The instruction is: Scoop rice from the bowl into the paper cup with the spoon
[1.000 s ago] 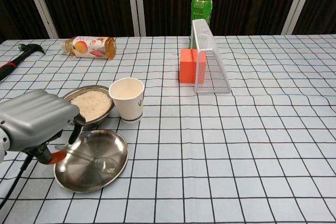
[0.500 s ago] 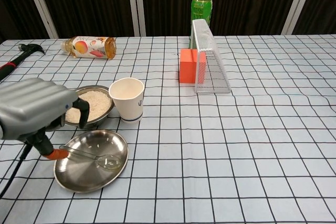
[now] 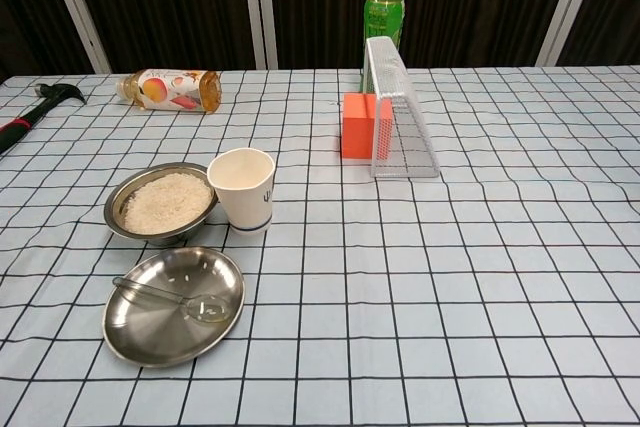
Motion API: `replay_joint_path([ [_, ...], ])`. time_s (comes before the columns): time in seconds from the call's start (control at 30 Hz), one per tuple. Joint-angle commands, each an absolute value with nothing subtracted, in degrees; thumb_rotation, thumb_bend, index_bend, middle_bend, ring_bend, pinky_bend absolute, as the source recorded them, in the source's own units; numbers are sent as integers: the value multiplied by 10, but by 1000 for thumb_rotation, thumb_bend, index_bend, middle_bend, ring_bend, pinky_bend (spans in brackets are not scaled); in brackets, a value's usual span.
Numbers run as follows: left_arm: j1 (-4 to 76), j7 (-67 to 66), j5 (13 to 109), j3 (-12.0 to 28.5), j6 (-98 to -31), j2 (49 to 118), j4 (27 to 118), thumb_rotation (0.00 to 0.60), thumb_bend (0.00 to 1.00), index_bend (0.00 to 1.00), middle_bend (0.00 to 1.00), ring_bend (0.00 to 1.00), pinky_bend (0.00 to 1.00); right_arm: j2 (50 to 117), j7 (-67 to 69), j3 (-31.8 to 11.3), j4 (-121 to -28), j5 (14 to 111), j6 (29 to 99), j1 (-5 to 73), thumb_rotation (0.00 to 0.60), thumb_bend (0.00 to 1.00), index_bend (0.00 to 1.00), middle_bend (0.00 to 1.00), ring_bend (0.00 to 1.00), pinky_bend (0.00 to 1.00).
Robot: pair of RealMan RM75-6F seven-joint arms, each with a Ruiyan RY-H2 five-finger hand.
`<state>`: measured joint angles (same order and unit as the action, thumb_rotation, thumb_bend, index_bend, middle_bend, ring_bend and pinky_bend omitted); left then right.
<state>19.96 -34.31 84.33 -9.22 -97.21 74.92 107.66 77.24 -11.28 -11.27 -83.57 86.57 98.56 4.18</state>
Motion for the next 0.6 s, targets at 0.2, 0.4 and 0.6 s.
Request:
replay_joint_path([
  [0.2, 115, -214, 848, -124, -1028, 691, 961, 600, 23, 0, 0, 0, 16, 722, -130, -86, -892, 841, 907, 47, 600, 321, 0, 0, 0, 0],
  [0.4, 103, -186, 848, -113, -1030, 683, 931, 600, 21, 0, 0, 0, 0, 714, -132, -86, -910, 829, 898, 46, 600, 322, 0, 0, 0, 0],
  [0.6, 95, -166, 844, -92, -1027, 687, 911, 600, 22, 0, 0, 0, 0, 711, -121, -88, -941, 796, 890, 37, 600, 322, 0, 0, 0, 0],
])
